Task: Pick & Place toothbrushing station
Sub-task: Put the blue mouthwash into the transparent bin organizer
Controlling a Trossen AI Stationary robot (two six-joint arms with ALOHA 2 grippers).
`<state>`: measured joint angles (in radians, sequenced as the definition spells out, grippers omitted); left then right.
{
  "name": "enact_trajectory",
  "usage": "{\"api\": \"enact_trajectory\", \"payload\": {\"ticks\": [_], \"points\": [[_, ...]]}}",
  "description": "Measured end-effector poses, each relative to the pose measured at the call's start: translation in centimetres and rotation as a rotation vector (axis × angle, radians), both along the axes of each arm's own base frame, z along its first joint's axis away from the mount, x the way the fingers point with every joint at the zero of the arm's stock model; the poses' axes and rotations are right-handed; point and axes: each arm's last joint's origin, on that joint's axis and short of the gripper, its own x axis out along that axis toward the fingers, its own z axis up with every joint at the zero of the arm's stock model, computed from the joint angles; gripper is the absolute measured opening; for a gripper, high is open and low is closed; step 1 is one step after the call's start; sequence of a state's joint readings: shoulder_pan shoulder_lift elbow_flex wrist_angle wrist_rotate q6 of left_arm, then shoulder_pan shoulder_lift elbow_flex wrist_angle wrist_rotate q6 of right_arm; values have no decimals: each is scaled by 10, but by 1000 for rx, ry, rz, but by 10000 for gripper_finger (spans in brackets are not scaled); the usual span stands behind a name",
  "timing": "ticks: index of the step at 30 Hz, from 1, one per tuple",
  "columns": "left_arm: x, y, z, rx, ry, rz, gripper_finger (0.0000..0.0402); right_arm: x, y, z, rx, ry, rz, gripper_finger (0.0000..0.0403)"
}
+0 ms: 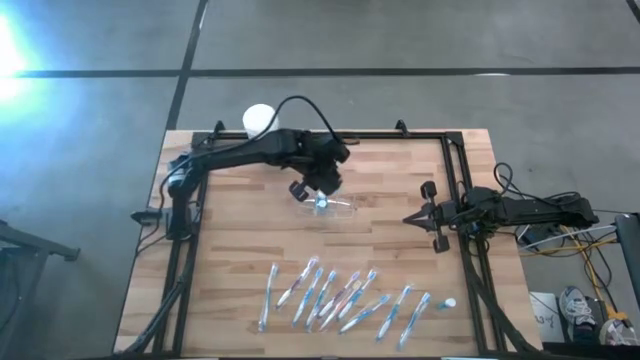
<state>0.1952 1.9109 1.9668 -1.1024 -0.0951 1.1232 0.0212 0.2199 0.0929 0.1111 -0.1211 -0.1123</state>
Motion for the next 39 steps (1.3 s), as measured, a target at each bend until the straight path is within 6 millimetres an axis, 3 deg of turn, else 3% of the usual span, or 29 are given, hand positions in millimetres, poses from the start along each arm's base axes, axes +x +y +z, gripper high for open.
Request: {"api": "enact_trajectory", "payload": {"ticks": [11,27,39], "points": [[5,-9,-22,131,120,-265,99,1,0,-2,-4,17,-1,8],[7,-9,-47,181,188,-368,102,2,-1,-2,-2,20,-19,8],[10,-9,-49,176,172,-407,103,2,0,-2,-4,20,-19,8]]}}
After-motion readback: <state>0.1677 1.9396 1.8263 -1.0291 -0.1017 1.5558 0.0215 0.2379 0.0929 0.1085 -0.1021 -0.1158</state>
